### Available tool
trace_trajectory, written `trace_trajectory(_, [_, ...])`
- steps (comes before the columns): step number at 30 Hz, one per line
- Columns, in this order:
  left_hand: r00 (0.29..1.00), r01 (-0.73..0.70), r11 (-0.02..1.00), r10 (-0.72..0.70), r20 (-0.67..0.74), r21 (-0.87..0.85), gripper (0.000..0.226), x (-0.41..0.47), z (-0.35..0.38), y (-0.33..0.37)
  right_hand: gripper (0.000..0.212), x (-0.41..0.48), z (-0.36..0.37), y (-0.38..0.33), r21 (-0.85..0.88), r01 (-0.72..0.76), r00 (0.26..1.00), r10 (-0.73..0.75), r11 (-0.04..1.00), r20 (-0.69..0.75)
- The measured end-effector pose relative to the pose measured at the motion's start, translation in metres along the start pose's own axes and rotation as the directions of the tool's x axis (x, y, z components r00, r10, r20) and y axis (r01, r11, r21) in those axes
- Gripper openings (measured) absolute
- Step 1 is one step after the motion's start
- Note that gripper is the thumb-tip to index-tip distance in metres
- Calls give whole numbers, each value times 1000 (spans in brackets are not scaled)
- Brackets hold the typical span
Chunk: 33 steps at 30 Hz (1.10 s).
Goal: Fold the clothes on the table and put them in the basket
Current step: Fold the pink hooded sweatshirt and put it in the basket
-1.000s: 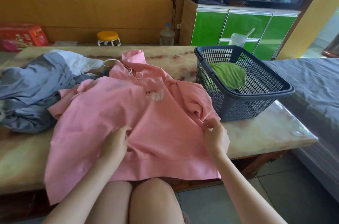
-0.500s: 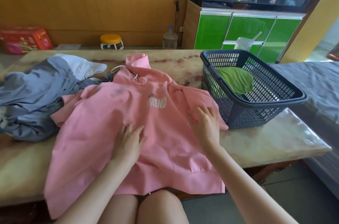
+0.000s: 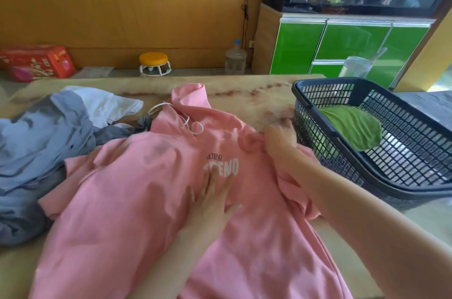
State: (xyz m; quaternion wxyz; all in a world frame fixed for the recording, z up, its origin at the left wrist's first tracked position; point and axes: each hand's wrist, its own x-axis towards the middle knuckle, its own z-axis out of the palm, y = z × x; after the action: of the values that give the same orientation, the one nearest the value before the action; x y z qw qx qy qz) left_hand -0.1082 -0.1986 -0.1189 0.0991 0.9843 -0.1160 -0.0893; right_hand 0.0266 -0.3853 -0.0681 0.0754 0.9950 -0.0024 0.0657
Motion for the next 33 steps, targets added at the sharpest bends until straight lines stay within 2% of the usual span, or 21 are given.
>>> trace_trajectory(2, [1000, 1, 1000, -2, 30, 31, 70, 6, 6, 0, 27, 14, 0, 11, -69, -71, 990, 62, 995, -124])
trace_trajectory(3, [999, 8, 1000, -9, 41, 27, 71, 8, 8, 1, 28, 19, 1, 16, -97, -86, 987, 72, 991, -142])
trace_trajectory(7, [997, 39, 998, -42, 70, 44, 81, 12, 13, 6, 36, 25, 15, 12, -199, -53, 998, 44, 979, -54])
trace_trajectory(10, [996, 51, 999, -51, 71, 11, 83, 11, 10, 3, 44, 20, 19, 4, -120, -4, 1000, 4, 993, -2])
trace_trajectory(13, [996, 87, 996, -87, 22, -28, 80, 14, 6, -10, 52, 9, 1, -5, 82, 125, 988, -117, 989, -99])
trace_trajectory(15, [995, 96, 995, -96, 38, 4, 78, 16, 8, -18, 45, -10, -11, -12, 190, 199, 980, -200, 961, -16])
trace_trajectory(17, [995, 92, 995, -94, 31, 48, 83, 17, 14, -23, 38, -38, -7, -15, 183, 248, 944, -280, 951, 175])
trace_trajectory(18, [995, 95, 994, -96, 7, 59, 89, 16, 16, -23, 43, -52, 0, -15, 154, 274, 916, -307, 949, 259])
trace_trajectory(19, [995, 102, 993, -101, -10, 60, 92, 16, 16, -22, 50, -63, 8, -13, 111, 300, 898, -320, 947, 301])
trace_trajectory(21, [993, 117, 993, -117, -13, 33, 83, 16, 12, -20, 56, -75, 19, -8, 35, 322, 903, -318, 946, 289])
trace_trajectory(23, [989, 138, 990, -140, -43, -33, 72, 13, 2, -21, 56, -86, 16, -2, 55, 294, 931, -299, 954, 210])
trace_trajectory(25, [982, 145, 984, -156, -106, -106, 66, 1, -4, -22, 46, -109, 3, 4, 201, 263, 951, -289, 944, 111])
trace_trajectory(28, [991, 62, 984, -81, -109, -168, 57, -32, -3, -16, 32, -169, -7, 14, 455, 190, 977, -212, 870, -1])
trace_trajectory(30, [995, -15, 972, -9, -102, -236, 54, -55, 2, -3, 29, -211, -3, 22, 543, 119, 992, -118, 831, -37])
trace_trajectory(33, [992, -109, 955, 86, -95, -276, 53, -83, 9, 19, 27, -262, 11, 36, 686, -38, 989, 127, 727, -81])
